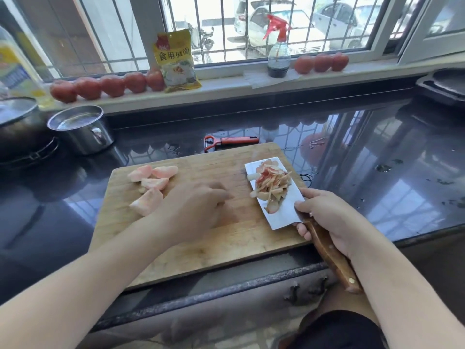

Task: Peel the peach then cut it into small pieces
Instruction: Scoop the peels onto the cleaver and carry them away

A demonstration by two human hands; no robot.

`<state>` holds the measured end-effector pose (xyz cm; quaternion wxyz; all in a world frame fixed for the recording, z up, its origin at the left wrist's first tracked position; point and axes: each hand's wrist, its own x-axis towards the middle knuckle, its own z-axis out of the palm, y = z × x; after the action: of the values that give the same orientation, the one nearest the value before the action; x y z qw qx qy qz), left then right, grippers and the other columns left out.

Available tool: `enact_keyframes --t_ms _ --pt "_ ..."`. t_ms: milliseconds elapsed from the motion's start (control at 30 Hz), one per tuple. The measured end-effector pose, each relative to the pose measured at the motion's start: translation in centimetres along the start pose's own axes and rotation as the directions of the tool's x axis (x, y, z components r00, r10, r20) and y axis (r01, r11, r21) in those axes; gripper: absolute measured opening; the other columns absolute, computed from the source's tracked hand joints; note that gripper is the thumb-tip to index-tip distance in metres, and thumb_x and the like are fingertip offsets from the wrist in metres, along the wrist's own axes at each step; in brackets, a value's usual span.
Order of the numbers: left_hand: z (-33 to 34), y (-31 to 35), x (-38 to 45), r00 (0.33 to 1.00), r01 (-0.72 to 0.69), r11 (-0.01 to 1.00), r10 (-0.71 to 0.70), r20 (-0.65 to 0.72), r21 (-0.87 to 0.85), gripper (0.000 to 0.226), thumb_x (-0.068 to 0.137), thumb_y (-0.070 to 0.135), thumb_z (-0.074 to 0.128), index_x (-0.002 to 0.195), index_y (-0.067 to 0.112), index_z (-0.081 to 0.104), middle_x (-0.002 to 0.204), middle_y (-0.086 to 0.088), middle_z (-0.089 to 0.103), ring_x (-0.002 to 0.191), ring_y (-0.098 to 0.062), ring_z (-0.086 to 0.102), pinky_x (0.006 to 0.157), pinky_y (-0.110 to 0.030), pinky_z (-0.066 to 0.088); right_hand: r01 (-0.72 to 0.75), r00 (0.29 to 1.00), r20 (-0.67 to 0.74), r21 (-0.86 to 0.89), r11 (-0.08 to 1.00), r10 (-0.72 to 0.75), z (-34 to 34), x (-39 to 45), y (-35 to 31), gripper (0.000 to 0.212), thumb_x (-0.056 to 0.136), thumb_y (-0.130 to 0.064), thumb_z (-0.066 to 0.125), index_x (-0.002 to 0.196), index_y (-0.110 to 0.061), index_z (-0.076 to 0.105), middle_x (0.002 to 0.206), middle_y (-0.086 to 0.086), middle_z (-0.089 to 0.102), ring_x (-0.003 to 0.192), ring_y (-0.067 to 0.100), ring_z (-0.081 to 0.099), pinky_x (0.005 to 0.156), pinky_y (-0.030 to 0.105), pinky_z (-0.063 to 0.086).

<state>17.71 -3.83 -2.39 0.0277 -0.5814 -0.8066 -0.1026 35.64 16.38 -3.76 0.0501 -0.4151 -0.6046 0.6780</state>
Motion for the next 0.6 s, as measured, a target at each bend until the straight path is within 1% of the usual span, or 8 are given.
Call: enact_keyframes --t_ms 67,133,233,367,400,467,533,600 --pt "-0.3 -0.2 0.4 0.984 0.138 0.979 -0.153 -0.091 -0.152 0.020 0.100 0.036 0.063 0.107 0.030 0.081 0.104 0.013 0.075 0.090 -0.014 0.069 0.078 -0.033 0.055 -0.001 1.000 -0.005 -0.007 1.000 0.001 0.0 0.0 -0.1 0.036 0.104 -0.006 0.042 0.131 -0.022 0.061 0.070 0.016 0.070 0.046 0.021 0.053 0.043 0.027 0.046" --pt "-0.6 0.4 1.4 0.971 0.167 0.957 -0.202 -0.128 -0.239 0.012 0.097 0.035 0.071 0.096 0.028 0.081 0.090 0.013 0.075 0.084 -0.013 0.066 0.078 -0.035 0.054 0.000 1.000 -0.012 -0.011 1.000 0.000 0.2 -0.1 -0.1 0.037 0.104 -0.006 0.042 0.131 -0.022 0.062 0.068 0.015 0.070 0.046 0.021 0.053 0.043 0.027 0.046" --pt "-0.5 3.0 3.6 0.982 0.090 0.963 -0.129 -0.140 -0.256 0.013 0.093 0.032 0.076 0.084 0.023 0.073 0.083 0.011 0.070 0.077 -0.015 0.061 0.071 -0.039 0.052 -0.014 1.000 -0.027 -0.011 1.000 0.013 0.3 -0.3 -0.3 0.037 0.104 -0.006 0.043 0.132 -0.023 0.061 0.069 0.013 0.072 0.046 0.021 0.054 0.043 0.027 0.047" --pt "-0.1 5.4 6.1 0.986 -0.091 0.978 0.062 -0.154 -0.190 0.041 0.088 0.023 0.079 0.071 0.025 0.042 0.063 0.014 0.042 0.059 -0.012 0.038 0.056 -0.036 0.035 0.001 1.000 -0.012 -0.003 1.000 -0.001 0.2 -0.5 -0.3 0.037 0.103 -0.005 0.042 0.128 -0.021 0.064 0.072 0.015 0.070 0.047 0.021 0.053 0.043 0.029 0.046" --pt "-0.1 5.4 6.5 0.980 -0.134 0.978 0.107 -0.167 -0.162 0.036 0.087 0.020 0.078 0.072 0.025 0.046 0.063 0.014 0.043 0.061 -0.014 0.040 0.059 -0.035 0.035 0.006 1.000 -0.009 0.000 1.000 -0.006 0.2 -0.6 -0.3 0.037 0.103 -0.004 0.042 0.127 -0.021 0.064 0.072 0.015 0.068 0.047 0.021 0.052 0.043 0.029 0.046" --pt "-0.4 5.1 6.6 0.966 -0.191 0.980 0.179 -0.188 -0.047 0.017 0.087 0.013 0.076 0.080 0.026 0.068 0.070 0.013 0.058 0.070 -0.017 0.051 0.071 -0.032 0.031 0.010 1.000 -0.008 0.005 1.000 -0.010 0.2 -0.7 -0.3 0.037 0.103 -0.004 0.041 0.126 -0.020 0.064 0.072 0.016 0.067 0.047 0.021 0.052 0.043 0.028 0.046" --pt "-0.8 4.6 6.2 0.943 -0.232 0.973 0.229 -0.243 0.015 0.032 0.085 0.003 0.074 0.099 0.031 0.078 0.081 0.011 0.071 0.082 -0.015 0.059 0.078 -0.031 0.029 0.009 1.000 -0.009 0.010 1.000 -0.009 0.2 -0.7 -0.3 0.037 0.103 -0.004 0.041 0.127 -0.022 0.064 0.074 0.017 0.069 0.047 0.021 0.052 0.043 0.028 0.047" --pt "-1.2 3.9 5.9 0.937 -0.230 0.973 0.219 -0.271 -0.008 0.040 0.087 0.002 0.072 0.114 0.032 0.077 0.092 0.010 0.076 0.094 -0.016 0.067 0.088 -0.036 0.037 0.000 1.000 -0.011 0.009 1.000 0.001 0.3 -0.8 -0.5 0.037 0.104 -0.005 0.042 0.126 -0.025 0.063 0.072 0.014 0.071 0.047 0.020 0.053 0.043 0.028 0.047"
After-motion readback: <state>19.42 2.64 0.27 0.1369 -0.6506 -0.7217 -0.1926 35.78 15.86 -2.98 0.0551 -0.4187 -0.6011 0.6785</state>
